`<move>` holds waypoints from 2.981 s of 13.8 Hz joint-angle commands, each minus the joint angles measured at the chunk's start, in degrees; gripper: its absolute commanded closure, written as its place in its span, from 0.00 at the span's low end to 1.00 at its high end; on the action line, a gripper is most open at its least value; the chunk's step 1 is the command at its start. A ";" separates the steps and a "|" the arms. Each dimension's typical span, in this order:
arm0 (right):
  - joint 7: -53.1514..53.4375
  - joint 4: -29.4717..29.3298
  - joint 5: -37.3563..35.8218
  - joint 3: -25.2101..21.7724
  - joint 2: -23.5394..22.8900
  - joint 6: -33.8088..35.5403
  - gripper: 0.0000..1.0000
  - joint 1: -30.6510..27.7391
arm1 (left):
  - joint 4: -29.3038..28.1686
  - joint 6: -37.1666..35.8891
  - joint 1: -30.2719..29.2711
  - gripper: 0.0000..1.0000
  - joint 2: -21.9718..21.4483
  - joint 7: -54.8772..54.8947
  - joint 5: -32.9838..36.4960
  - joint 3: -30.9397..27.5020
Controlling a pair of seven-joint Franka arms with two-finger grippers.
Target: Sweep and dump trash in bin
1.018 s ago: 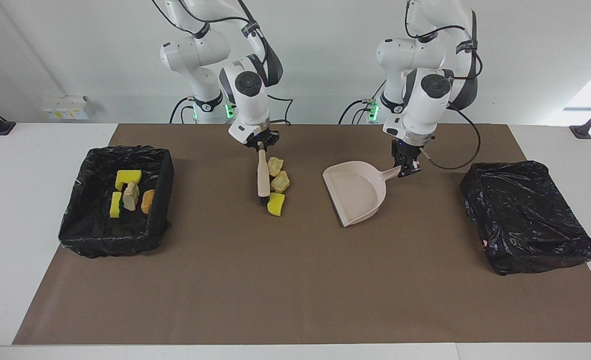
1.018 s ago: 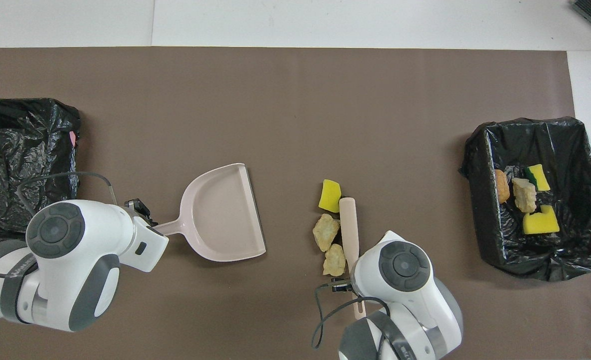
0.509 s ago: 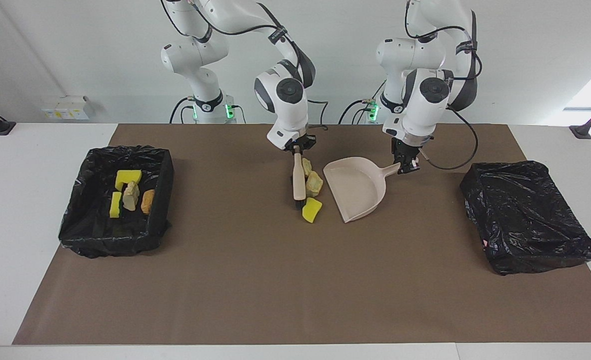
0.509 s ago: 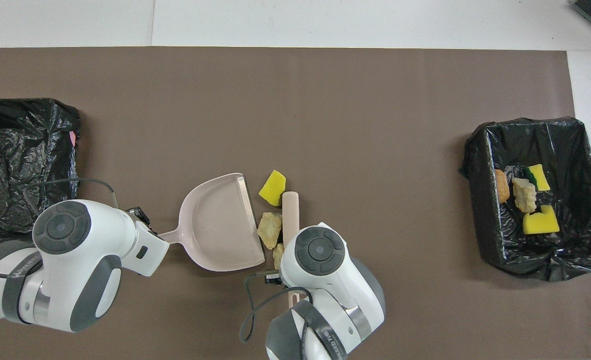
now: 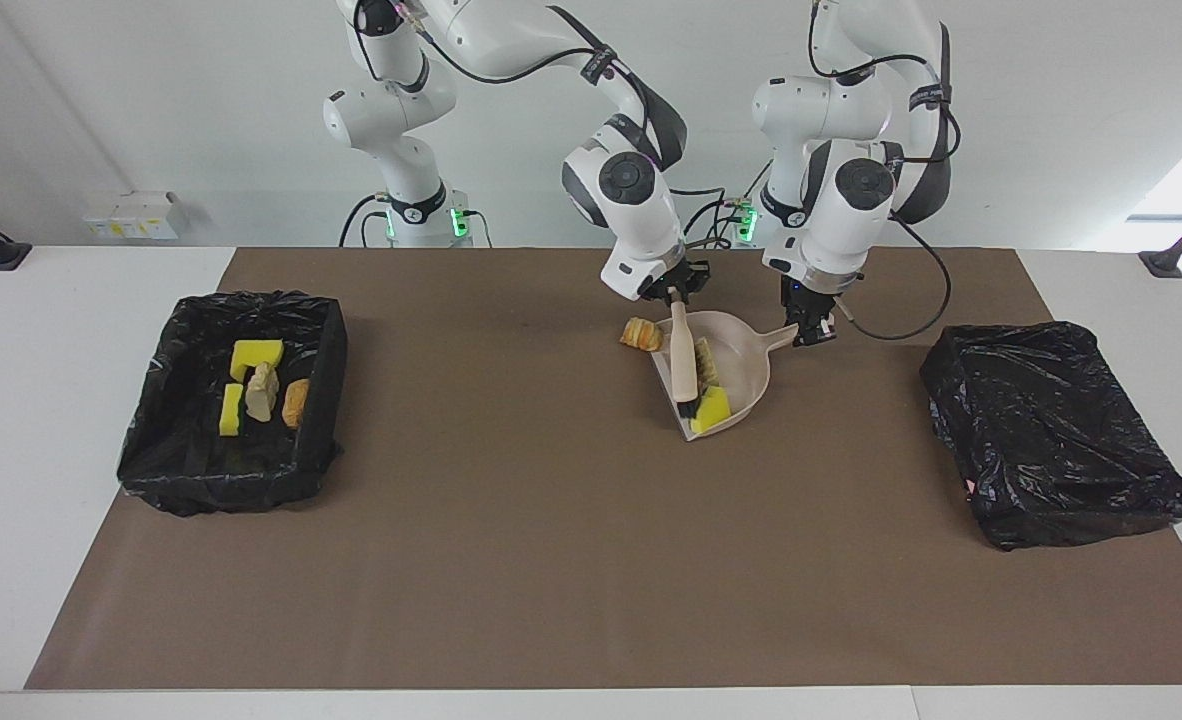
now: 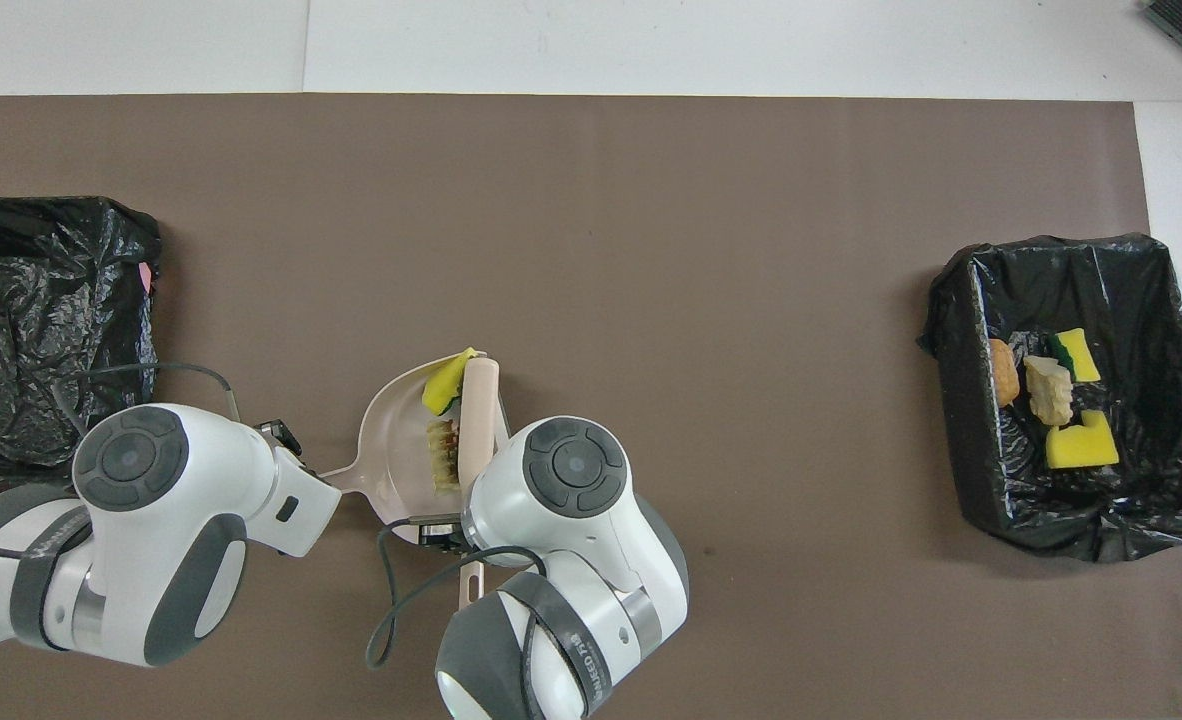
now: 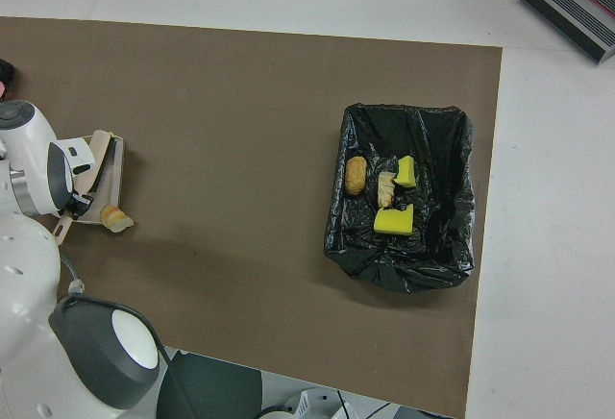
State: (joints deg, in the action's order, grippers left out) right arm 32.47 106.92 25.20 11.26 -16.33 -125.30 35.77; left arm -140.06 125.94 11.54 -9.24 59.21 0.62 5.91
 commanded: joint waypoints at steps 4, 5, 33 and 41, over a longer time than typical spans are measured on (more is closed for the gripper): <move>1.53 -0.67 0.99 -0.36 9.90 23.47 1.00 -6.23 | 2.51 -0.09 -3.37 1.00 0.45 -2.25 -3.58 -0.19; 3.19 1.86 0.56 -0.36 11.66 25.61 1.00 -6.68 | 2.51 0.00 -3.72 1.00 0.45 -2.17 -5.87 -0.28; 6.20 5.85 2.69 -0.45 5.86 5.47 1.00 1.50 | 1.19 -0.79 -2.57 1.00 0.19 -4.72 -3.33 0.16; -5.38 -1.61 -19.21 -0.19 3.52 16.22 1.00 -7.37 | 1.46 -1.58 -6.01 1.00 0.80 -10.67 -10.99 -0.28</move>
State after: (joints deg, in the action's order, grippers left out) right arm 31.95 109.66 8.45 10.48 -9.85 -109.91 31.46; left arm -139.49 125.10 5.78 -8.63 51.22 -9.49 5.63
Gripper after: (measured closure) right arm 0.736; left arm 0.683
